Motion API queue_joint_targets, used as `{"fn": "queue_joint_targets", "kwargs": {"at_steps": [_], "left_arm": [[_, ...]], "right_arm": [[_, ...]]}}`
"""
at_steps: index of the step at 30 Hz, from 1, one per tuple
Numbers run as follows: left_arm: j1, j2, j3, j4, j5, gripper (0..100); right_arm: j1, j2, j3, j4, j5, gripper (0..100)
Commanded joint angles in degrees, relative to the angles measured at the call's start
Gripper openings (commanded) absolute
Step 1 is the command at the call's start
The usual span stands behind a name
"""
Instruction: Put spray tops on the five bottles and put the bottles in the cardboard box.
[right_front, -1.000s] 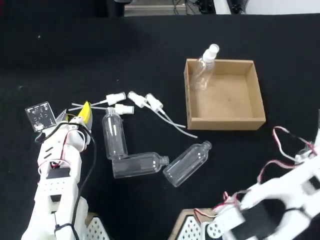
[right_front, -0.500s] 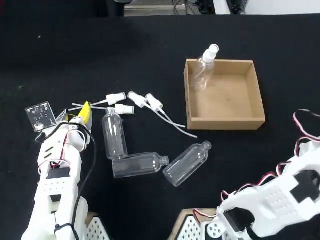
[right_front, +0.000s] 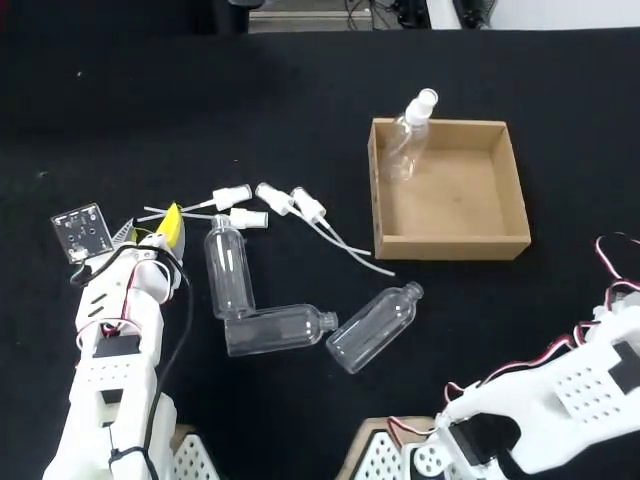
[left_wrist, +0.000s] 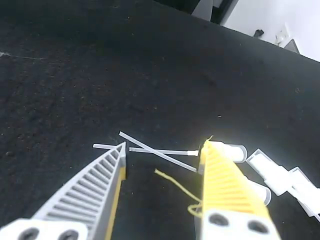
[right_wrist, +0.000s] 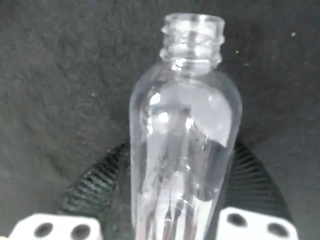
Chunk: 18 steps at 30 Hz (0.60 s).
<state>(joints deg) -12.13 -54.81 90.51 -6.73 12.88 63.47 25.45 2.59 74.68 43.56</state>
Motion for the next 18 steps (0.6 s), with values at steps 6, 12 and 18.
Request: {"fn": "queue_joint_targets", "kwargs": {"at_steps": [6,12,18], "left_arm": [[-0.31,-0.79,-2.86,-1.32,0.44,23],[-0.31,-0.79,-2.86,-1.32,0.44,23],[-0.22,-0.70,-2.86,-0.88,0.35,23]], "right_arm": [[1.49,-5.58,-4.26,0.26,-0.97,0.7],[-1.85,-22.90,0.40,4.22,-1.05,1.1],[-11.78,-48.13,14.20,4.92,-7.56,1.1]]}}
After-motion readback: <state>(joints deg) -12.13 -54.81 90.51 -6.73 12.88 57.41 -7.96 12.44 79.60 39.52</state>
